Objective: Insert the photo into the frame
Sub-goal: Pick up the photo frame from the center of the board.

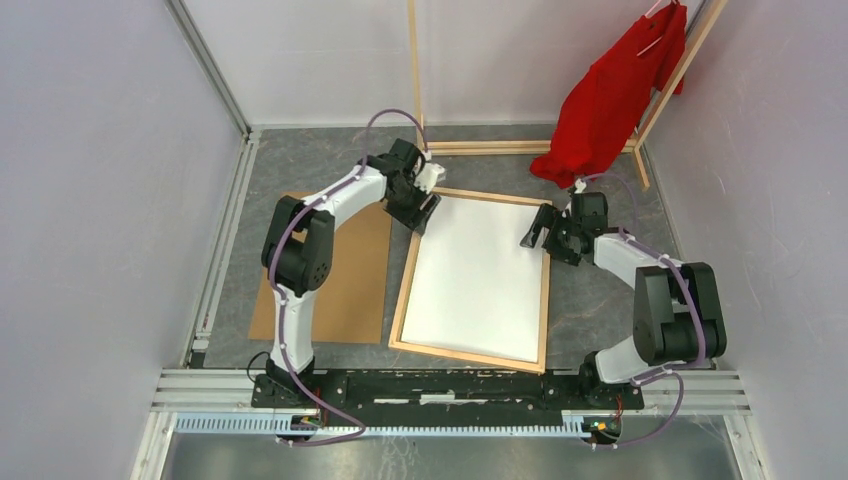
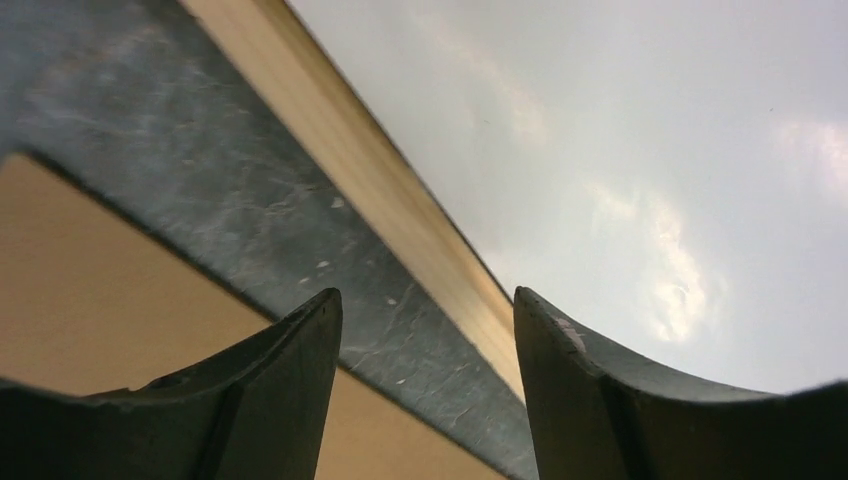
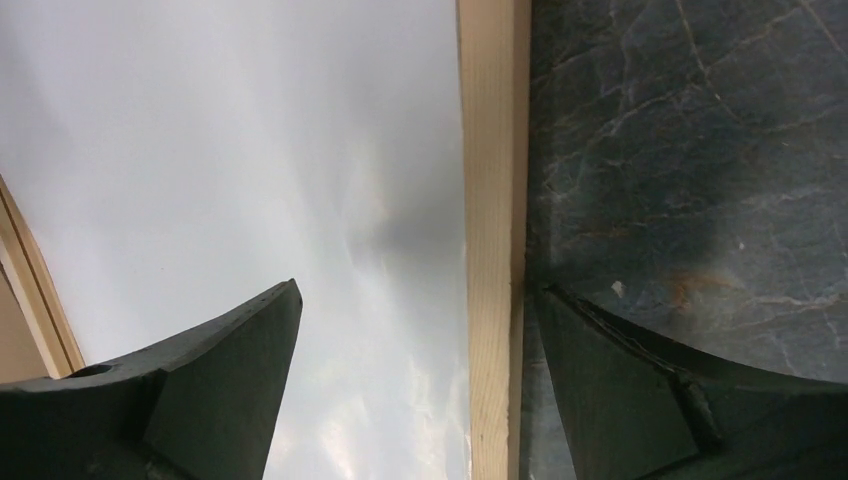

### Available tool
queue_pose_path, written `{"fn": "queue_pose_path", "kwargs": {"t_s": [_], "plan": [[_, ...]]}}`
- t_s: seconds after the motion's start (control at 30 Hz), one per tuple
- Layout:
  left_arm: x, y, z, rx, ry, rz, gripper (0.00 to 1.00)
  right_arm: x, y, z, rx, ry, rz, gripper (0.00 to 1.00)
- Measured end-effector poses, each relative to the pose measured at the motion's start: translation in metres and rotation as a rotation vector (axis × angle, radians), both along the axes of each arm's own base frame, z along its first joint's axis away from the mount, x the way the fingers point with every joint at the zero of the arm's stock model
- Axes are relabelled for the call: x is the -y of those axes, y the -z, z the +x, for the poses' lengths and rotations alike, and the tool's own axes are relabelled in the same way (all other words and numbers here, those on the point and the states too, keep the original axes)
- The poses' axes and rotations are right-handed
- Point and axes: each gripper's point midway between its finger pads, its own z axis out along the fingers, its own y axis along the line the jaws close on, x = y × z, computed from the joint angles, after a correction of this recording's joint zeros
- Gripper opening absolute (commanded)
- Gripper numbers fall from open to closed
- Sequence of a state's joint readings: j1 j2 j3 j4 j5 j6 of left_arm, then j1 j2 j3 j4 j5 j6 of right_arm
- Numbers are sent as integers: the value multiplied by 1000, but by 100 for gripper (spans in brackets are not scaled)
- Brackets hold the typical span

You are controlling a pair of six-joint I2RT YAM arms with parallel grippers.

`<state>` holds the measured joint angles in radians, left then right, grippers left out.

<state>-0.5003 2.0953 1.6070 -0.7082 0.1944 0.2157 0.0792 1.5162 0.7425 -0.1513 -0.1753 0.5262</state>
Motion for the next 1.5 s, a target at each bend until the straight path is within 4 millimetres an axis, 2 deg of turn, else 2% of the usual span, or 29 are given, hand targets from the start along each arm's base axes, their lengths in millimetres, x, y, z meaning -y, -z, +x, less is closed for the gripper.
{"fn": "queue_pose_path", "kwargs": {"t_s": [0.13,0.3,0.4,0.53,0.77,1.0,1.17,1.23,1.33,1.47,1.5], "plan": [[-12,-26,24,11,-46,-71,80,10,0,-6,-1,25,12,96],[-44,-42,35,28,-113,-88,78,17,0,-15,10,33,19,97],[-59,-29,24,22,-129,-44,75,15,-1,-22,13,20,32,97],[-61,8,-6,-48,-105,19,74,11,-1,-27,27,5,58,98],[-32,11,-15,8,-24,59,73,-4,-4,-33,50,-31,148,98],[-36,13,-14,22,-32,92,72,-10,-11,-30,99,3,259,94],[-45,14,-11,31,-46,130,72,-20,-18,-42,115,67,394,93],[-50,15,-9,34,-57,149,72,-25,-24,-45,131,102,465,92],[-62,16,-3,46,-85,185,72,-32,-44,-46,199,161,610,91],[-70,16,1,43,-105,191,71,-46,-87,-43,283,145,796,91],[-65,17,0,41,-96,181,71,-58,-103,-48,291,82,856,91]]}}
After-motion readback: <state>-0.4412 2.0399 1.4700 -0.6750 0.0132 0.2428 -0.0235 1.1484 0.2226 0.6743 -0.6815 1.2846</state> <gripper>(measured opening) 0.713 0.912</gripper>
